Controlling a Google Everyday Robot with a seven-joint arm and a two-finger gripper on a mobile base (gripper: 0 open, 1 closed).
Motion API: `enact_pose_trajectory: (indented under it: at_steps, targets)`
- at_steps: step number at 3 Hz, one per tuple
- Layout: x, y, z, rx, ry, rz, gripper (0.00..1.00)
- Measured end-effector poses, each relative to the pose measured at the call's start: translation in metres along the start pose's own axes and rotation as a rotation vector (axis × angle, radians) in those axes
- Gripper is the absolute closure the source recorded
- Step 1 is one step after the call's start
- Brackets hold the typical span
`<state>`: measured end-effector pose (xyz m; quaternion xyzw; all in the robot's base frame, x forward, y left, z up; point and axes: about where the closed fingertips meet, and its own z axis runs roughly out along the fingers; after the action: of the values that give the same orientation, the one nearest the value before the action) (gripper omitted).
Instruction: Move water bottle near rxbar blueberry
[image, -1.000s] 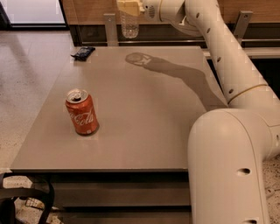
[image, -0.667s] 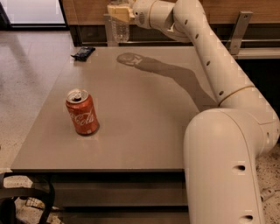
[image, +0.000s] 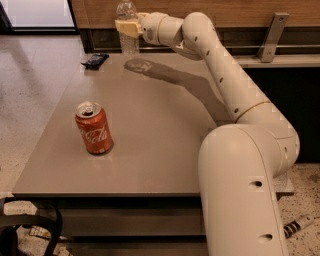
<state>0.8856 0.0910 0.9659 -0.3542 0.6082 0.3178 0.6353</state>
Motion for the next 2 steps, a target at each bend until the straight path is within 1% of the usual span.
enact_pose_trajectory:
  at_steps: [1, 2]
  targets:
    - [0.0012, -0.0001, 0.0009, 0.002, 0.003, -0.001, 1.00]
    - [0.0069, 0.0023, 0.0070, -0.004, 0.025, 0.002, 1.00]
